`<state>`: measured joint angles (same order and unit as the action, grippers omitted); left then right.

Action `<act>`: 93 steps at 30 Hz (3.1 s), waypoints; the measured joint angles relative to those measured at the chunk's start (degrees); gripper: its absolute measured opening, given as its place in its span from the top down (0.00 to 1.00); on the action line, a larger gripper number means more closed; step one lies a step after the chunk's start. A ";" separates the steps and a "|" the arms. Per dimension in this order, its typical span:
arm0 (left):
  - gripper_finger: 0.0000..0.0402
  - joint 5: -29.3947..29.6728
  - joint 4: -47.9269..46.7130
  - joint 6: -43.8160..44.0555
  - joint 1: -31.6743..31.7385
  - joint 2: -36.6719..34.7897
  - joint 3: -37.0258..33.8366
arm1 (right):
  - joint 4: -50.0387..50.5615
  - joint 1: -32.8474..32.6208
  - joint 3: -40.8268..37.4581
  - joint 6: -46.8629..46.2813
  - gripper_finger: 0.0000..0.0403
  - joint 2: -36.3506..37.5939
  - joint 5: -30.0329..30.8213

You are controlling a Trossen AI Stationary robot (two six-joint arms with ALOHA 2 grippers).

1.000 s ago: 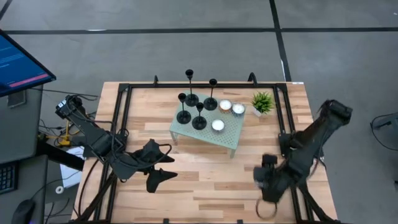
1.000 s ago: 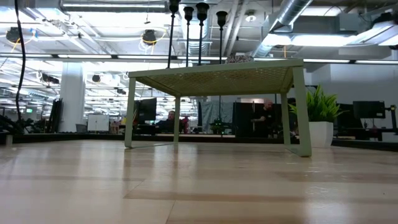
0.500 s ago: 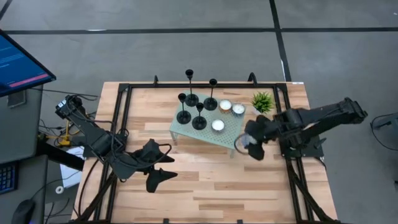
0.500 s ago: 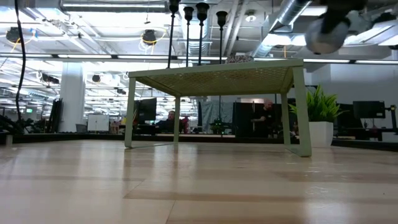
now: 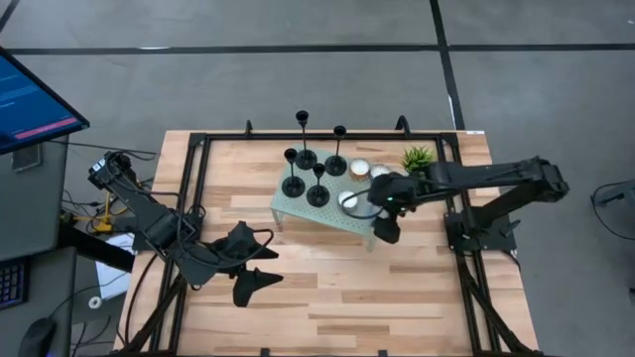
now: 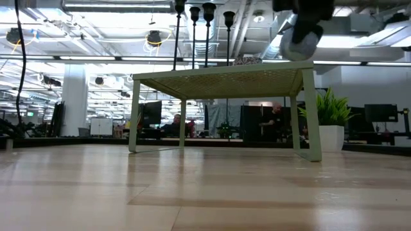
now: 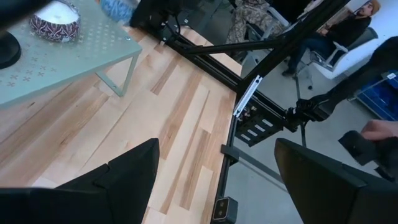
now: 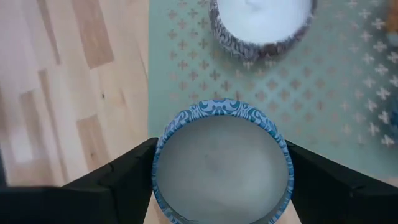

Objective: Pick & Place candle stick holders
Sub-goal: Put the light blue scented candle on the shelf

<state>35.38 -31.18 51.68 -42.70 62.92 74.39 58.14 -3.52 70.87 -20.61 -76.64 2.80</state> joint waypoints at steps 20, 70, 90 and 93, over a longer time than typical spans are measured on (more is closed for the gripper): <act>0.20 0.00 -0.01 -0.44 0.00 0.00 0.00 | 6.40 4.15 9.47 2.76 0.27 -9.96 3.27; 0.20 0.00 0.15 -2.05 0.02 0.00 0.00 | 6.11 2.95 9.47 0.60 0.27 -9.97 5.23; 0.20 0.61 0.33 -1.96 0.02 -1.07 -0.02 | 6.04 2.42 10.33 2.02 0.27 -15.59 6.01; 0.20 0.61 0.37 -1.96 0.02 -1.07 -0.02 | 6.87 2.83 11.11 2.15 0.26 -15.06 6.05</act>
<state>35.99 -30.81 49.72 -42.68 61.84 74.37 65.01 -0.69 81.98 -18.46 -91.71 8.85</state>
